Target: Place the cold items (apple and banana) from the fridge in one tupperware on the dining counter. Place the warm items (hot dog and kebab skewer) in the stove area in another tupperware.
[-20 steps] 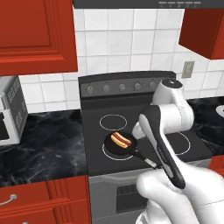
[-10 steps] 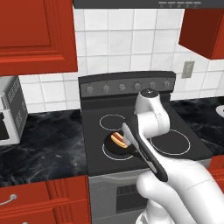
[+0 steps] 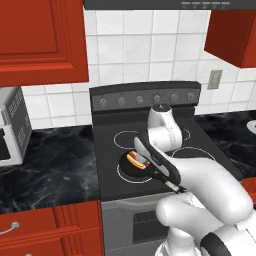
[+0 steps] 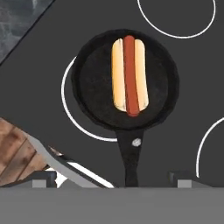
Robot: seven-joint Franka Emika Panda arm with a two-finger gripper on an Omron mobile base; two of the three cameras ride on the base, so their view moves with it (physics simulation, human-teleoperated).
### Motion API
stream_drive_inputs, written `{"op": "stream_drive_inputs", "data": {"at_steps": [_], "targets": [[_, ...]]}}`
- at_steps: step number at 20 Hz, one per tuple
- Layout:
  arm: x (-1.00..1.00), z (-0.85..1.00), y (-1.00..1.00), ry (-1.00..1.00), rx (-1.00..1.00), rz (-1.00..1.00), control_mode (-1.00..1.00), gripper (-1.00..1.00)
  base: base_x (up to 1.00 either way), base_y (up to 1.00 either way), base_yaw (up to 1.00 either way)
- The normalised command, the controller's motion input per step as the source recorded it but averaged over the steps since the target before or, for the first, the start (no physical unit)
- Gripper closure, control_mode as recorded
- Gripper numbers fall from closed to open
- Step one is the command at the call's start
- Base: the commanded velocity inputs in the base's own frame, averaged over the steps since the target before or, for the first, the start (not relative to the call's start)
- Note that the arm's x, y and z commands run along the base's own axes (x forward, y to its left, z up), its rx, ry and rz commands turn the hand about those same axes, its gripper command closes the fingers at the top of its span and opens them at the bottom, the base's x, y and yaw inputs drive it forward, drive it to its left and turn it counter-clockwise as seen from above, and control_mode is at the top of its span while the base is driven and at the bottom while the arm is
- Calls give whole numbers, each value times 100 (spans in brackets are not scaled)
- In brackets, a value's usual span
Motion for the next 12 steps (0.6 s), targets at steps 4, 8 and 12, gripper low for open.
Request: {"op": "stream_drive_inputs", "data": {"at_steps": [4,8,12], "targets": [[57,-35,8,12,0,0,-100,-100,0,0,0],[46,-34,7,2,0,0,-100,-100,0,0,0],[39,-38,7,1,-3,0,-100,-100,0,0,0]]}}
